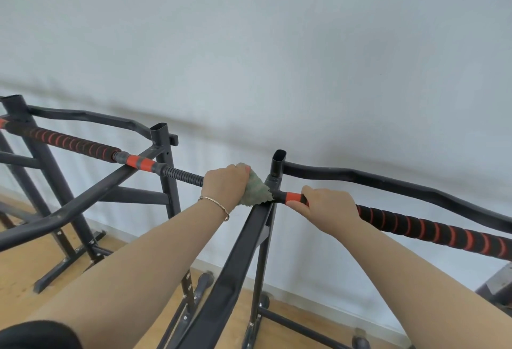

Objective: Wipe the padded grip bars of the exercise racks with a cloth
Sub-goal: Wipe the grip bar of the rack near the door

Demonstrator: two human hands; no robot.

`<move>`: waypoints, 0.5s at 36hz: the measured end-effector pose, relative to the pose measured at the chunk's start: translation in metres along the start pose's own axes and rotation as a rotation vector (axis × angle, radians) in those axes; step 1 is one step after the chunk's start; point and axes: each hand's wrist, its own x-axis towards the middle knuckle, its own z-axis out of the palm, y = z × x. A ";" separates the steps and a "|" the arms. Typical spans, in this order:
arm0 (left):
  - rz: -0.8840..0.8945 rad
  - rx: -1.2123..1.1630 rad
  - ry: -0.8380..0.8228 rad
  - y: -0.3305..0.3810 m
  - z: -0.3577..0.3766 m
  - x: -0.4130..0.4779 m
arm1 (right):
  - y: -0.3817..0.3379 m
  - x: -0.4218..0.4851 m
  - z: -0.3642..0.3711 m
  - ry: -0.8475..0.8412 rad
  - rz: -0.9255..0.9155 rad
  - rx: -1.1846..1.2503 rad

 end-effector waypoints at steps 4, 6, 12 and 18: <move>0.013 -0.062 0.031 0.000 -0.005 0.006 | -0.003 0.000 -0.001 -0.002 0.039 0.056; 0.002 -0.200 0.035 0.002 -0.005 0.010 | -0.006 0.001 -0.004 0.005 0.017 0.095; -0.135 -0.975 0.192 0.022 -0.019 0.009 | -0.023 0.000 -0.015 0.034 0.026 0.408; -0.106 -1.286 0.105 0.036 -0.035 0.007 | -0.034 -0.001 -0.033 0.003 0.152 0.867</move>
